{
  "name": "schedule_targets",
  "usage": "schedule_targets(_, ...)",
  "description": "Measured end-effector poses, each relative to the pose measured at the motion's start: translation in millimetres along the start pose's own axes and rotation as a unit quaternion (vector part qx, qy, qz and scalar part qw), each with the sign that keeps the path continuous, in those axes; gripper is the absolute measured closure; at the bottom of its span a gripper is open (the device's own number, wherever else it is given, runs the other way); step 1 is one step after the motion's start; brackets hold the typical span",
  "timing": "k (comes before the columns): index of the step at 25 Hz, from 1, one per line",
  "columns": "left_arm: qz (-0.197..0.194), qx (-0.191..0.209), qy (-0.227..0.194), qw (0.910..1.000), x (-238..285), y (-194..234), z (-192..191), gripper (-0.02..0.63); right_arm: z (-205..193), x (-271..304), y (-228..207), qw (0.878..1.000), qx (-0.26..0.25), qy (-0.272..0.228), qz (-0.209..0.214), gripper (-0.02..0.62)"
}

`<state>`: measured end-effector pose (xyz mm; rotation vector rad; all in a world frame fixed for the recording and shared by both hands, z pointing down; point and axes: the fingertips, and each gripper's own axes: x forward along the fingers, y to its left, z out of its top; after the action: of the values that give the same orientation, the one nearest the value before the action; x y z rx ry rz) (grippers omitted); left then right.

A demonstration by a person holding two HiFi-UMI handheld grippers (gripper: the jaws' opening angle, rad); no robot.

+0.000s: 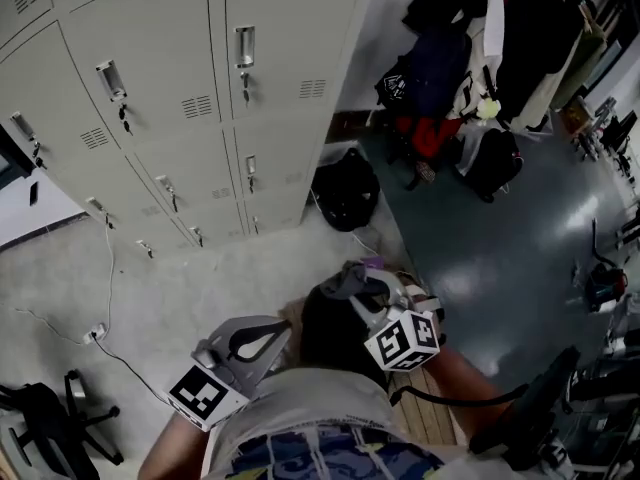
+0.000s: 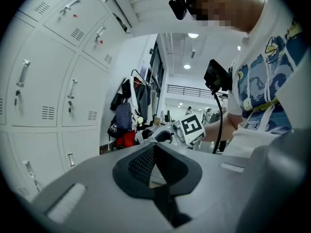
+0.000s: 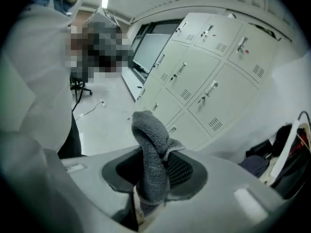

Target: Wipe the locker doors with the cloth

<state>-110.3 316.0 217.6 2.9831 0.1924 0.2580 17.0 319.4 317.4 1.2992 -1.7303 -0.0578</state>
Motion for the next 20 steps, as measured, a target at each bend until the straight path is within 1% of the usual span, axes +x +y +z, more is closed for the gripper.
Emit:
schedule_targets(4,0.036,-0.009,-0.011,0.9992,7,40,2,0.604,11,53,-61,0.997,-0.078,-0.006,-0.011,0.479)
schedule_targets(7,0.068,-0.006,-0.023,0.9974,18,80,6,0.604,15,103,-114,0.990,-0.134,-0.012,-0.031,0.479)
schedule_targets(9,0.092,0.000,-0.028,0.9954,31,108,10,0.604,14,144,-150,0.986,-0.160,-0.019,-0.038,0.479)
schedule_targets(11,0.114,0.003,-0.029,0.9931,47,138,12,0.604,8,186,-184,0.984,-0.171,-0.024,-0.047,0.479)
schedule_targets(14,0.137,-0.020,-0.039,0.9896,80,176,19,0.604,-10,244,-233,0.984,-0.166,-0.023,-0.056,0.479)
schedule_targets(15,0.135,-0.031,-0.040,0.9895,93,184,21,0.604,-14,260,-248,0.984,-0.166,-0.023,-0.055,0.479)
schedule_targets(17,0.123,-0.046,-0.023,0.9910,118,197,20,0.604,-19,288,-268,0.983,-0.173,-0.025,-0.048,0.480)
schedule_targets(20,0.116,-0.062,-0.012,0.9912,144,215,24,0.604,-31,320,-280,0.982,-0.183,-0.027,-0.038,0.480)
